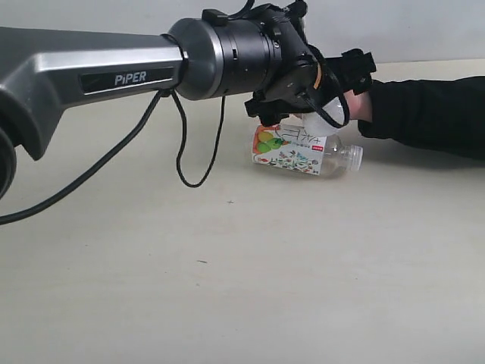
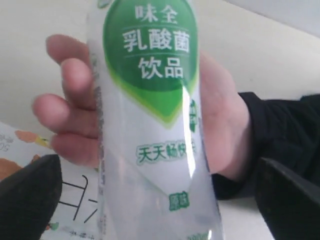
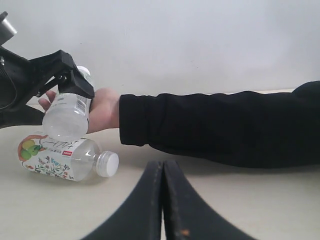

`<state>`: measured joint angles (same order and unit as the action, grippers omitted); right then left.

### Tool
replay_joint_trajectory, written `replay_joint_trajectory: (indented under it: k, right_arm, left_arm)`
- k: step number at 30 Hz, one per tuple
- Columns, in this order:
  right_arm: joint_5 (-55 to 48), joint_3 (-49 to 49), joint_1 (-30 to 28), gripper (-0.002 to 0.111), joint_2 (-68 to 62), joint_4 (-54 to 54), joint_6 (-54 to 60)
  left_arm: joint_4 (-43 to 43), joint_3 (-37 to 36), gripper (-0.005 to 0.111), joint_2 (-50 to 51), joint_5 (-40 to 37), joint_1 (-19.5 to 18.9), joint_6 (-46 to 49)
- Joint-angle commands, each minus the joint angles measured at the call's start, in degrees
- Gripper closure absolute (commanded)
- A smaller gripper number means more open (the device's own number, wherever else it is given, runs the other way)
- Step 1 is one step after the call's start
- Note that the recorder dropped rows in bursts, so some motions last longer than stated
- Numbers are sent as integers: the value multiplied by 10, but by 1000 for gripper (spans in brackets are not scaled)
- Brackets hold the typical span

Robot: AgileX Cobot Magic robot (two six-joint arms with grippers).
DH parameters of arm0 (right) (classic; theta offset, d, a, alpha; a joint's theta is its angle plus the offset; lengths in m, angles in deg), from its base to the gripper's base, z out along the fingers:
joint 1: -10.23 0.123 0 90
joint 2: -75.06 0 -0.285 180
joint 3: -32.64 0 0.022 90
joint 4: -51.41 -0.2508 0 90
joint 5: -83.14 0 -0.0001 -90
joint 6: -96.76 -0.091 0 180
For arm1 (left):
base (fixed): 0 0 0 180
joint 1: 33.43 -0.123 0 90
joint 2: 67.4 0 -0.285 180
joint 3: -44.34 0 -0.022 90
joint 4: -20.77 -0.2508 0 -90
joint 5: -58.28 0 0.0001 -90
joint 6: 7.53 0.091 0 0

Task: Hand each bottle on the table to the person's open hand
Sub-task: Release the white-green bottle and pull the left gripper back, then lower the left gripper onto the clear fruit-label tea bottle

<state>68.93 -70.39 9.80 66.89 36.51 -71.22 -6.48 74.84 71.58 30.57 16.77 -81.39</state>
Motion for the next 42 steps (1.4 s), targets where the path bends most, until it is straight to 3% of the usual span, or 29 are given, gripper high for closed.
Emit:
replay_joint_trajectory:
  k: [1,5,10,14,18,20,24,27,30,37,38,42]
  right_arm:
    - [2,3,2,108,4,-1,0]
    - [2,3,2,108,4,-1,0]
    - [2,3,2,108,4,-1,0]
    - [2,3,2,108,4,-1,0]
    - [2,3,2,108,4,-1,0]
    - [2,3,2,108,4,-1,0]
    - [2,3,2,108,4,-1,0]
    - [2,3,2,108,4,-1,0]
    - [2,3,2,108,4,-1,0]
    - [2,3,2,108,4,-1,0]
    - [2,3,2,108,4,-1,0]
    - [2,3,2,108,4,-1,0]
  left_arm:
    - [79,-2,2,-35,-27,11,190]
    - [153,-2,2,-59,-75,26,376]
    - [222,-2,2,-85,-201,58,592]
    - [248,-2,2,-97,-312,91,681]
    - [319,-2,2,-100,-334,115,762]
    - [369,-2,2,-101,-340,123,853]
    - [423,-2,6,-101,-343,125,945]
    - [425,-2,19,-101,-343,122,947]
    - [425,-2,39,-101,-343,113,972]
    - [445,-2,102,-101,-335,81,1060]
    - [454,-2,107,-101,-335,76,1069]
    - [489,-2,107,-101,-339,48,1084]
